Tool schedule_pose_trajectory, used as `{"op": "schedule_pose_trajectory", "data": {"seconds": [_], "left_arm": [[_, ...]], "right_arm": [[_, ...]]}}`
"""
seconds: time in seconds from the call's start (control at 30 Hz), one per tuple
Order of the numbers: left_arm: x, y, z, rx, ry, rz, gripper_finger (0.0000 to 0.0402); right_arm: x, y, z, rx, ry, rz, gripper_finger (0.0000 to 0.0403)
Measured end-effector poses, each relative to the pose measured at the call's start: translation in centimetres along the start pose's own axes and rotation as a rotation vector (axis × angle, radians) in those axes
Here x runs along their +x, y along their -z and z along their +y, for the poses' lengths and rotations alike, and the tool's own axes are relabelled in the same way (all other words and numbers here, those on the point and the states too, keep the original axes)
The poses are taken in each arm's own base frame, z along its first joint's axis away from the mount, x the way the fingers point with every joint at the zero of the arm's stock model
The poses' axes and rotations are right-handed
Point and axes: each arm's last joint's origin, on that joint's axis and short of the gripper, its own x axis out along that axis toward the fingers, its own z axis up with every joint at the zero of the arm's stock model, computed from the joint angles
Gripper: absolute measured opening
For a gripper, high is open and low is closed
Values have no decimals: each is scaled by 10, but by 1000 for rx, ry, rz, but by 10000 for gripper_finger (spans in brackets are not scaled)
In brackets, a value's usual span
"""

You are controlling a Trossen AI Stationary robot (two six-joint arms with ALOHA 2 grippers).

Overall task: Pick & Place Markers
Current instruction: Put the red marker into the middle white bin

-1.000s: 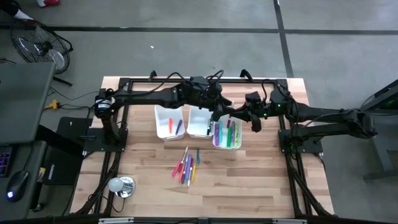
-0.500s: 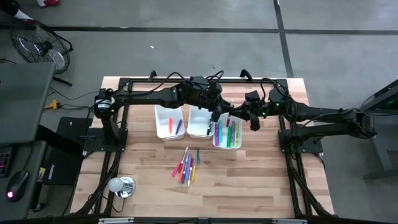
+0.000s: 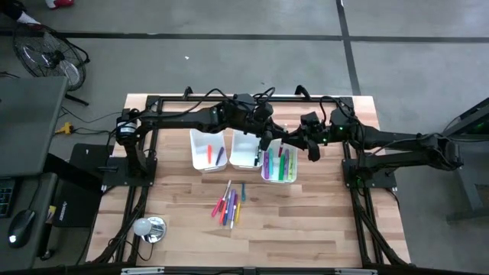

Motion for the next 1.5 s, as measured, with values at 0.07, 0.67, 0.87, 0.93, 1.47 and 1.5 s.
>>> {"op": "schedule_pose_trajectory", "data": {"seconds": [0.07, 0.67, 0.87, 0.93, 1.47, 1.5], "left_arm": [[0, 0, 0, -1, 1, 1, 30], [-11, 26, 23, -156, -400, 204, 30], [-25, 32, 42, -368, -605, 246, 30], [-30, 33, 50, -460, -647, 263, 30], [-31, 51, 64, -666, -799, 325, 30], [-27, 56, 68, -671, -814, 341, 30]], "right_arm": [[0, 0, 0, 17, -1, 5, 71], [-50, 4, -9, 136, 213, 69, 180], [-64, 8, -6, 149, 241, 81, 181], [-66, 9, -5, 152, 248, 86, 181], [-67, 14, -6, 168, 268, 131, 181], [-67, 14, -6, 168, 268, 131, 181]]}}
